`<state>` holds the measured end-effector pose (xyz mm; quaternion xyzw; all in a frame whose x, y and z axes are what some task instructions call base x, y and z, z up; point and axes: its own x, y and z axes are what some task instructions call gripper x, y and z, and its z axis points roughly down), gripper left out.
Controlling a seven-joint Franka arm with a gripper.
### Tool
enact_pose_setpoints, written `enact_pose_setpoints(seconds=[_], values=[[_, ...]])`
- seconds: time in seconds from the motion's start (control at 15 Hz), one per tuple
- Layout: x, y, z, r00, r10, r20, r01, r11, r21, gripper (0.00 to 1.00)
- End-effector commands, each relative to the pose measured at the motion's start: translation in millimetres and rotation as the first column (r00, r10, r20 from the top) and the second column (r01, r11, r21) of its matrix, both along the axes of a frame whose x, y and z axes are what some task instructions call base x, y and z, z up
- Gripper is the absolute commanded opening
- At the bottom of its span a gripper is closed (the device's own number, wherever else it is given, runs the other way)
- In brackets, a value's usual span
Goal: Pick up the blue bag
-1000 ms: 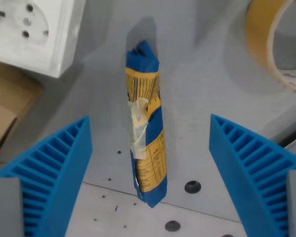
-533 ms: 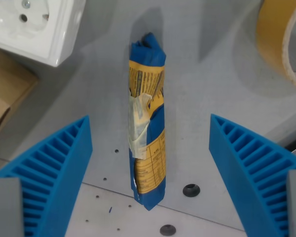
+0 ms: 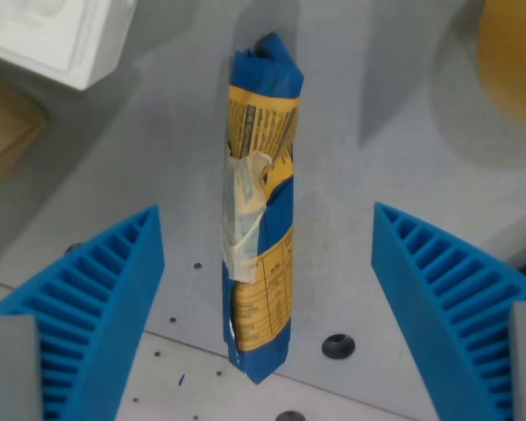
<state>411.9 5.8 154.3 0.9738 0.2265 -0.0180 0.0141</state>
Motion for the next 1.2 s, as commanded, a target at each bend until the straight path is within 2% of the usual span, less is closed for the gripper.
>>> enact_pose_setpoints(seconds=[0.07,0.6,0.8,1.0,1.07,1.2], values=[[-2.1,-4.8,-0.7,0.994,0.055,0.095,-0.053,0.998,-0.017,1.0],[-5.8,-3.6,3.8,0.996,0.044,0.082,-0.042,0.999,-0.018,1.0],[0.2,2.9,-11.2,0.996,0.042,0.083,-0.04,0.999,-0.018,1.0],[3.5,0.6,-26.0,0.996,0.034,0.084,-0.033,0.999,-0.02,1.0],[1.6,0.3,-31.1,0.996,0.033,0.083,-0.032,0.999,-0.022,0.0],[1.6,0.3,-31.1,0.996,0.033,0.083,-0.032,0.999,-0.022,0.0]])
